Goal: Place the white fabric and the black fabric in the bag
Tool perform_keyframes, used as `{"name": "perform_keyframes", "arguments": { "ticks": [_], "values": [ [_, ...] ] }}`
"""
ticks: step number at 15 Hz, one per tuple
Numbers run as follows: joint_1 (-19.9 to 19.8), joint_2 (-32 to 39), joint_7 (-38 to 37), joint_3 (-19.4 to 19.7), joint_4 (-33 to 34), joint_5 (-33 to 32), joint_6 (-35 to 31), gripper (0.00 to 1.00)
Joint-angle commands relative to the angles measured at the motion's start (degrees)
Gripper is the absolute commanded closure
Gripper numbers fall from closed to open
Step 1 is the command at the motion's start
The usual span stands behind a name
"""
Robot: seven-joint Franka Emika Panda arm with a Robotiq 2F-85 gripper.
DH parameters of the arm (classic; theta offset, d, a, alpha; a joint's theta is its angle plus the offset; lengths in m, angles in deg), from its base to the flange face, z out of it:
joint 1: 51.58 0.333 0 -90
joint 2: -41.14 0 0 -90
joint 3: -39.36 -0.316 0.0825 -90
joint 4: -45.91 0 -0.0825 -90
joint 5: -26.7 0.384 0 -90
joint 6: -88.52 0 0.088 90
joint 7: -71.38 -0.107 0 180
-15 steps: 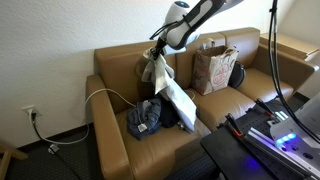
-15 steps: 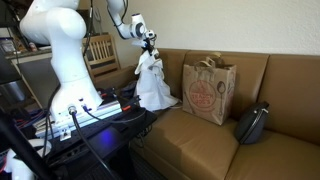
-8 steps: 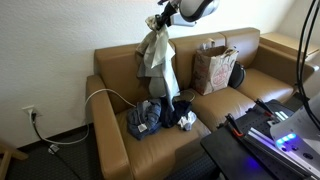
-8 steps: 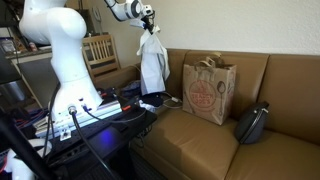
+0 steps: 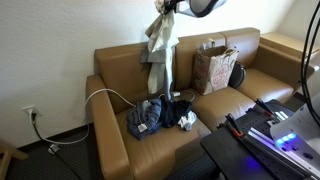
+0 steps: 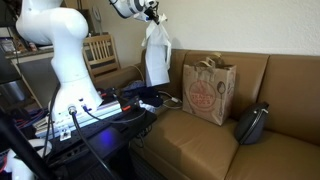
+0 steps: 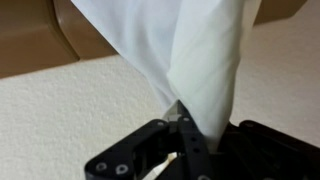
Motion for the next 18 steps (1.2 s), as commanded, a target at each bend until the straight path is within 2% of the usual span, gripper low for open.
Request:
{"name": "perform_keyframes", "arguments": {
  "ticks": [1, 4, 6, 9, 10, 14, 16, 18],
  "values": [
    [9.1, -9.0, -7.3, 15.0, -5.8, -5.7, -5.9, 0.97],
    [16.1, -8.9, -10.7, 29.0, -2.8, -8.6, -10.8, 0.97],
    [19.9, -6.5, -9.7, 36.5, -0.5, -5.2, -14.7, 0.97],
    [29.2, -1.5, -4.6, 48.9, -0.3, 7.0, -21.8, 0.97],
    [34.0, -1.3, -1.6, 53.1, 4.2, 12.5, -17.2, 0.97],
    [51.5, 8.7, 0.1, 71.7, 8.3, 29.1, -17.0, 0.97],
    [58.9, 15.9, -1.2, 80.7, 7.7, 36.8, -16.8, 0.97],
    [66.4, 21.5, 4.0, 88.7, 3.8, 46.8, -16.6, 0.97]
  ]
}}
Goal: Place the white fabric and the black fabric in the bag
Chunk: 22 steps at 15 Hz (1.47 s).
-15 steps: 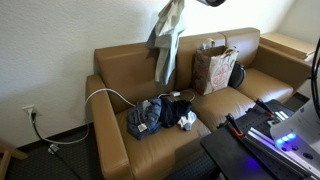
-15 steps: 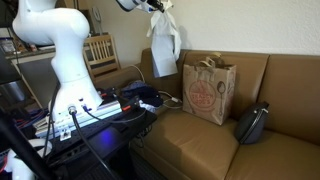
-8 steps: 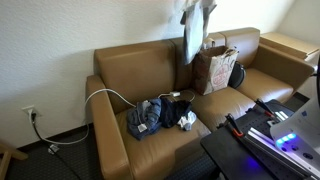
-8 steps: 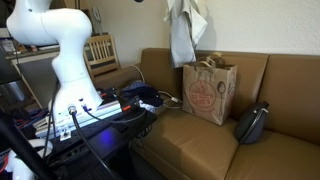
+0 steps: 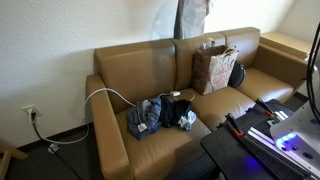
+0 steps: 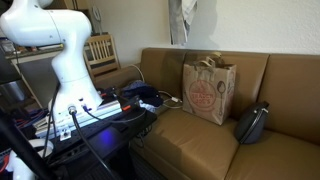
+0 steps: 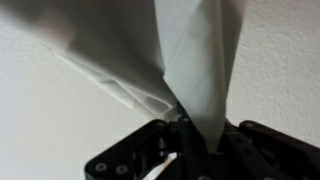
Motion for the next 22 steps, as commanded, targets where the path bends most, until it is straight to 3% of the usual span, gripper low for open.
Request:
{"name": "perform_keyframes", "arguments": {
  "ticks": [1, 2, 8, 9, 10, 12, 13, 16, 21, 22],
  "values": [
    [8.7, 14.1, 3.3, 12.3, -5.8, 13.7, 0.1, 0.97],
    [10.0, 17.5, 4.5, 12.9, -9.7, 17.1, -1.5, 0.97],
    [8.5, 34.5, 5.1, 12.8, -21.8, 31.5, 3.5, 0.97],
    [9.7, 27.5, 6.2, 11.4, -18.2, 28.1, 1.1, 0.97],
    [9.6, 29.4, 5.7, 11.3, -19.9, 28.8, 1.4, 0.89],
    [9.7, 29.6, 5.2, 11.0, -19.9, 28.6, 1.4, 0.89],
    [9.7, 29.5, 5.2, 11.0, -19.6, 28.6, 1.4, 0.97],
    [6.0, 35.1, 2.9, 11.2, -19.9, 33.2, 3.7, 0.97],
    [1.3, 43.7, 1.1, 18.2, -23.7, 41.9, 6.5, 0.97],
    [-1.0, 42.5, 0.8, 17.7, -23.8, 42.3, 4.2, 0.97]
  ]
}}
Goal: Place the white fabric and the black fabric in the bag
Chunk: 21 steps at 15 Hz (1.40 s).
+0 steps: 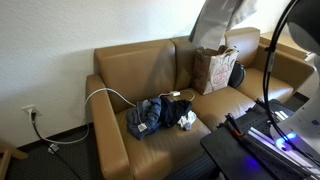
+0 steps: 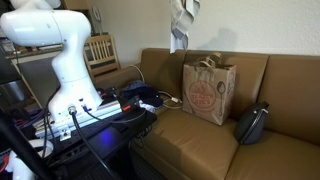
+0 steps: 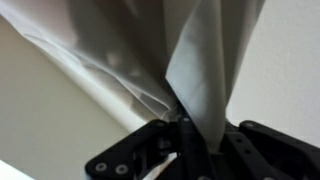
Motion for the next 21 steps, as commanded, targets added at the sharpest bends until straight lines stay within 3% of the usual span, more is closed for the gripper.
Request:
{"name": "perform_keyframes", "arguments": {
  "ticks": [1, 2, 3, 4, 5, 6, 7, 10, 11, 15, 18, 21],
  "values": [
    [-8.6, -3.5, -2.0, -2.6, -0.3, 1.2, -9.5, 0.97],
    [-11.7, -2.9, -3.5, -4.1, -0.1, 1.4, -11.6, 0.97],
    [-16.3, 3.4, -7.5, -4.1, 0.4, 1.0, -4.9, 0.97],
    [-14.8, -3.9, -6.6, -5.6, -0.1, -2.2, -5.5, 0.97],
    [-17.1, -6.2, -8.9, -6.9, 1.4, -4.6, -4.5, 0.97],
    [-18.7, -12.1, -10.1, -9.1, 1.8, -7.3, -8.8, 0.97],
    [-20.3, -10.6, -14.5, -8.5, 3.3, -9.6, -4.6, 0.97],
    [-21.6, -21.2, -21.5, -7.9, 7.3, -21.3, -6.7, 0.97],
    [-21.2, -24.0, -21.9, -5.2, 10.6, -25.2, -4.5, 0.97],
    [-16.4, -34.9, -25.0, -0.9, 17.1, -39.9, -5.1, 0.97],
    [-12.5, -43.0, -24.6, 0.2, 21.2, -49.3, -5.0, 0.97],
    [-7.3, -49.7, -23.3, 1.5, 21.2, -56.9, -5.0, 0.97]
  ]
}}
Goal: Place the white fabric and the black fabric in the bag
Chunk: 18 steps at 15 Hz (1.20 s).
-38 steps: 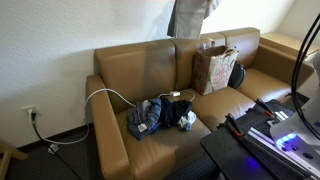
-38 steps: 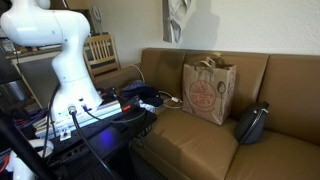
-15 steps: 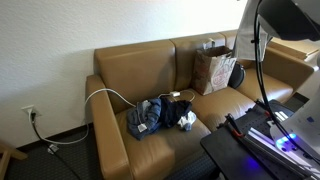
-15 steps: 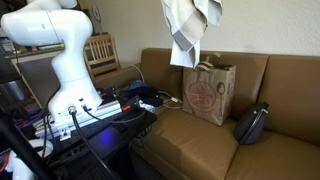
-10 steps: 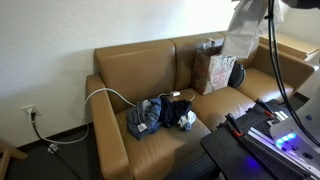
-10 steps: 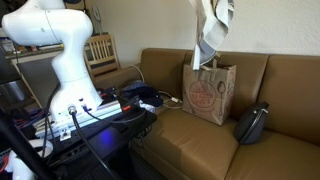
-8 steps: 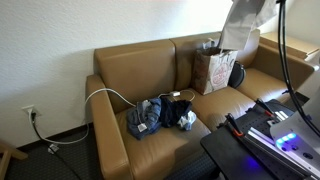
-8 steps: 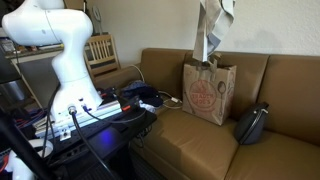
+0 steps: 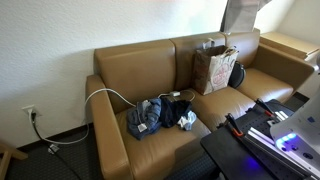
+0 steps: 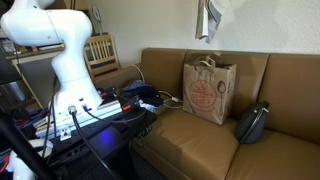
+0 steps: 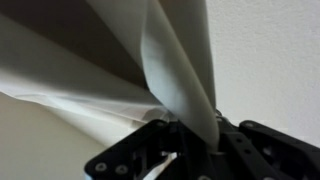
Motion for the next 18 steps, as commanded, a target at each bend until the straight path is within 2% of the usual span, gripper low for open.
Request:
{"name": "perform_keyframes", "arguments": {
  "ticks": [1, 3, 7, 8, 12, 18],
  "values": [
    [8.3, -12.3, 3.6, 1.3, 0.2, -9.1, -0.8, 0.97],
    [11.7, -17.4, 3.8, 1.7, -0.9, -14.4, -0.8, 0.97],
    [11.2, -19.3, 5.0, 1.4, -3.7, -20.9, -1.3, 0.97],
    [10.8, -19.5, 5.6, 1.4, -2.7, -21.9, -0.3, 0.97],
    [10.3, -18.9, 7.2, 1.9, -3.7, -23.4, -0.6, 0.97],
    [8.9, -16.8, 9.3, 3.0, -5.9, -21.2, 0.1, 0.97]
  ]
}}
